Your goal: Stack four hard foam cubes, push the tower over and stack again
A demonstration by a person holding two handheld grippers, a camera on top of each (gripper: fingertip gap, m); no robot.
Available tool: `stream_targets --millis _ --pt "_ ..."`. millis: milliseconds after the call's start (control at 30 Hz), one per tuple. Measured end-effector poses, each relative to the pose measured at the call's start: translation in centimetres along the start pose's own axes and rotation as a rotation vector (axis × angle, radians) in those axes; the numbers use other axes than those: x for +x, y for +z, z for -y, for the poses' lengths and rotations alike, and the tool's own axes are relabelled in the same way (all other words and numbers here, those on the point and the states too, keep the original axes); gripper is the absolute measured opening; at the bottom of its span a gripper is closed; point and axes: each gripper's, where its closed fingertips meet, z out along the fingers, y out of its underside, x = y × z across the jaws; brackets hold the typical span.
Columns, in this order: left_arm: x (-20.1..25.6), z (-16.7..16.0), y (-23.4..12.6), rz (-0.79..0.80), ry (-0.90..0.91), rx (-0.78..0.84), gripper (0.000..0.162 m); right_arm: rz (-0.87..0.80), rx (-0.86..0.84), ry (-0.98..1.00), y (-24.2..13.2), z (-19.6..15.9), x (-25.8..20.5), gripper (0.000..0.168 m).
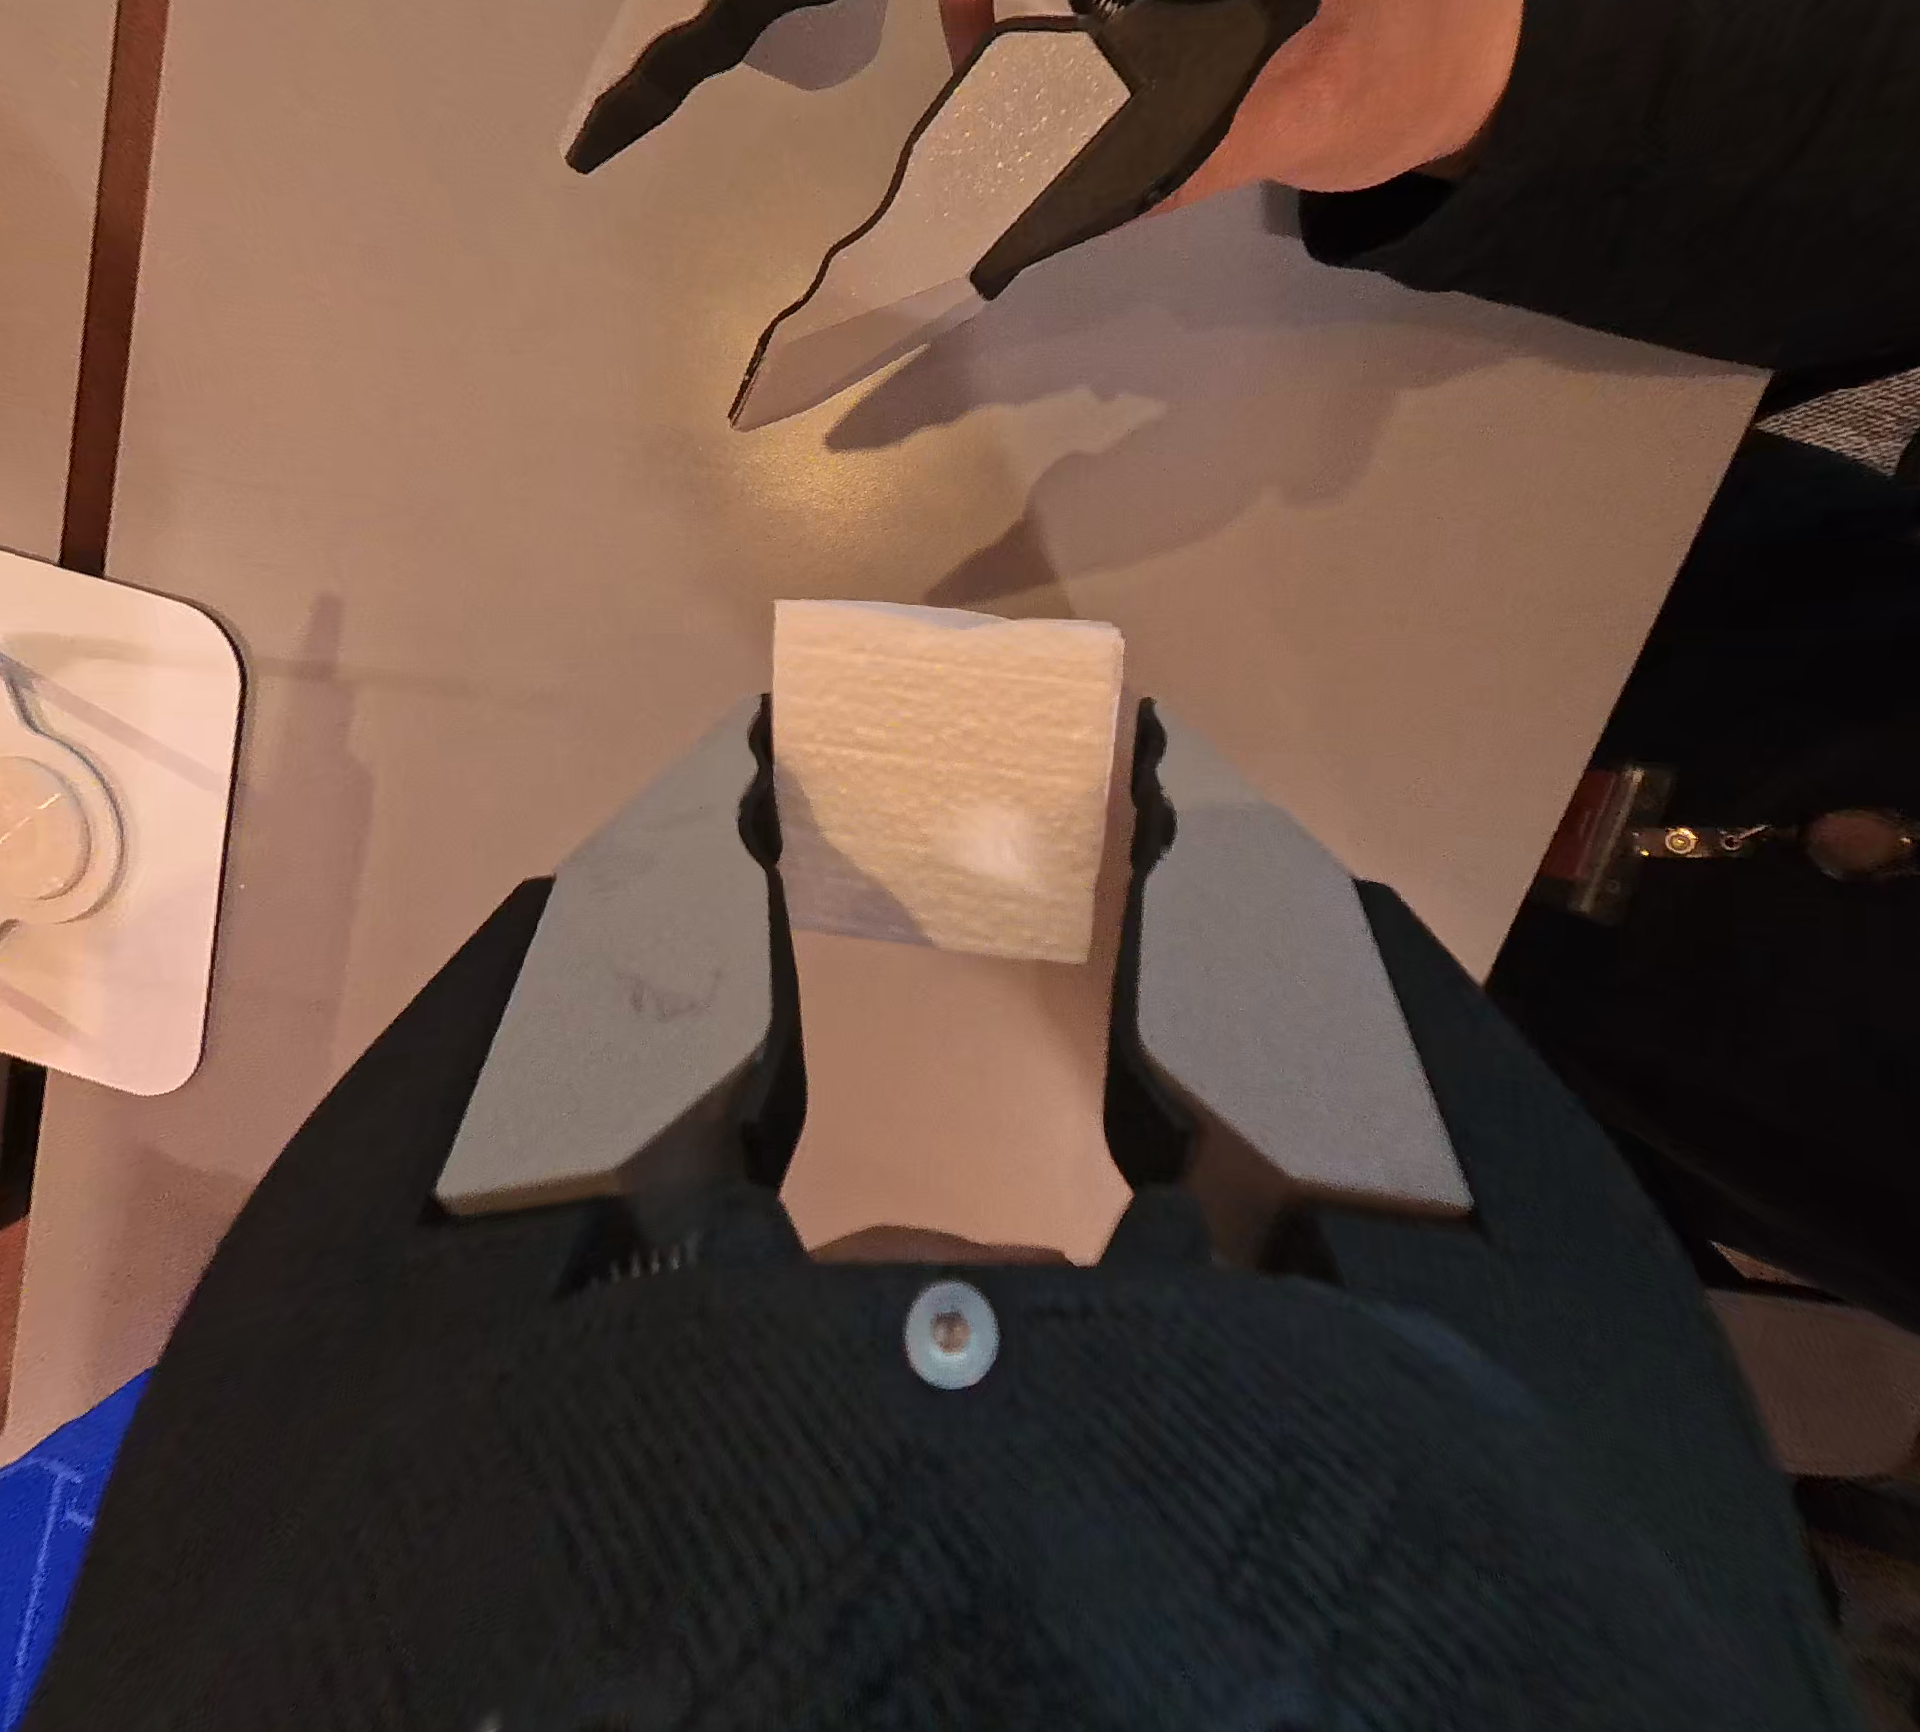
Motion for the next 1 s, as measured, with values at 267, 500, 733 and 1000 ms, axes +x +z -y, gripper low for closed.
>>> stream_targets --millis 267,500,733,1000 --pt "0.1 0.2 -0.9 -0.007 0.0 0.026 0.067 0.001 0.002 0.002 -0.1 0.0 0.0 0.059" --pt "-0.3 0.4 -3.0 0.006 -0.027 0.125 0.069 0.011 0.0 -0.001 -0.1 0.0 -0.2 0.06" --pt "-1.0 -2.2 -5.7 0.07 -0.143 0.369 0.069 0.125 0.016 -0.058 -1.3 0.7 -1.0 0.04" --pt "-6.3 -12.8 1.0 0.235 -0.402 0.438 0.025 0.58 -0.13 -0.383 -5.1 -3.1 -8.0 0.0"
